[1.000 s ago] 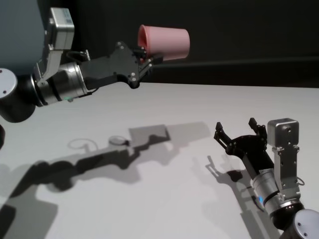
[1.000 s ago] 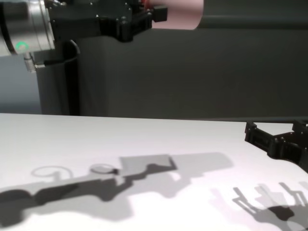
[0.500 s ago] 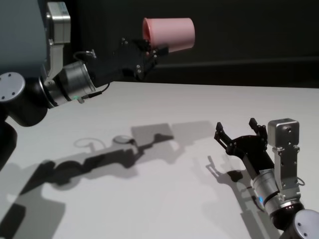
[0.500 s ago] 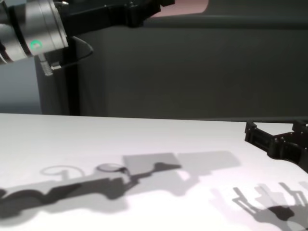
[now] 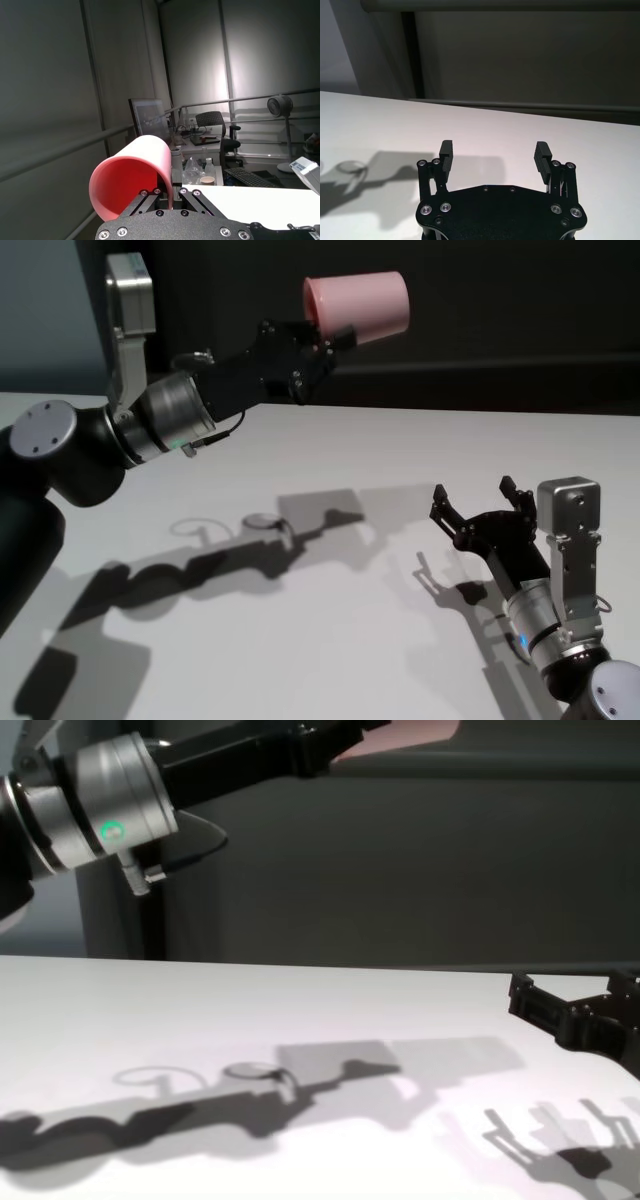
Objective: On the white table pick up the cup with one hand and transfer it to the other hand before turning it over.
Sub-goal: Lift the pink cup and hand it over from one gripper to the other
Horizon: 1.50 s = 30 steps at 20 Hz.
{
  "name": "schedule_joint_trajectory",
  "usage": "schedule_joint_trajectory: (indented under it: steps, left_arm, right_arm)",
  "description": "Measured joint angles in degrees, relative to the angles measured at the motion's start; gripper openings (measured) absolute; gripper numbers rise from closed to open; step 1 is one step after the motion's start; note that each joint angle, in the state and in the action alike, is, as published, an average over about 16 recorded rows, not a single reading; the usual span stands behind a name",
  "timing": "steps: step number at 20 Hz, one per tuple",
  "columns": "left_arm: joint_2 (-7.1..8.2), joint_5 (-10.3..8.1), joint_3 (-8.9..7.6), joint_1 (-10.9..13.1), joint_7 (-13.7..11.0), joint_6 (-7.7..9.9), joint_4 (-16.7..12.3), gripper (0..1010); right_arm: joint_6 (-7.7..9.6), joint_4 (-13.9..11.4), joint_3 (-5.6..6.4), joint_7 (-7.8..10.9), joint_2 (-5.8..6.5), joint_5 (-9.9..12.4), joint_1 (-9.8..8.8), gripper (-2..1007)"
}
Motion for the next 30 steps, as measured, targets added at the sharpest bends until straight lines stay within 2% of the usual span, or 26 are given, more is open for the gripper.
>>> schedule_joint_trajectory:
  steps: [5, 12, 20, 30]
  left_arm:
    - [-1.33, -0.28, 0.71, -0.48, -0.56, -0.34, 1.36, 52]
    - [-2.43, 0.43, 2.12, -1.41, -0.99, -0.01, 2.76, 52]
    - [-2.64, 1.36, 3.07, -1.90, -0.99, 0.68, 3.12, 52]
    - [-2.59, 1.44, 2.96, -1.92, -1.13, 0.62, 3.06, 52]
  right_arm:
    - [0.00, 0.00, 0.00, 0.00, 0.00, 0.00, 0.00, 1000]
    - [0.00, 0.00, 0.00, 0.00, 0.00, 0.00, 0.00, 1000]
    - [0.00, 0.00, 0.00, 0.00, 0.00, 0.00, 0.00, 1000]
    - [0.00, 0.00, 0.00, 0.07, 0.00, 0.00, 0.00, 1000]
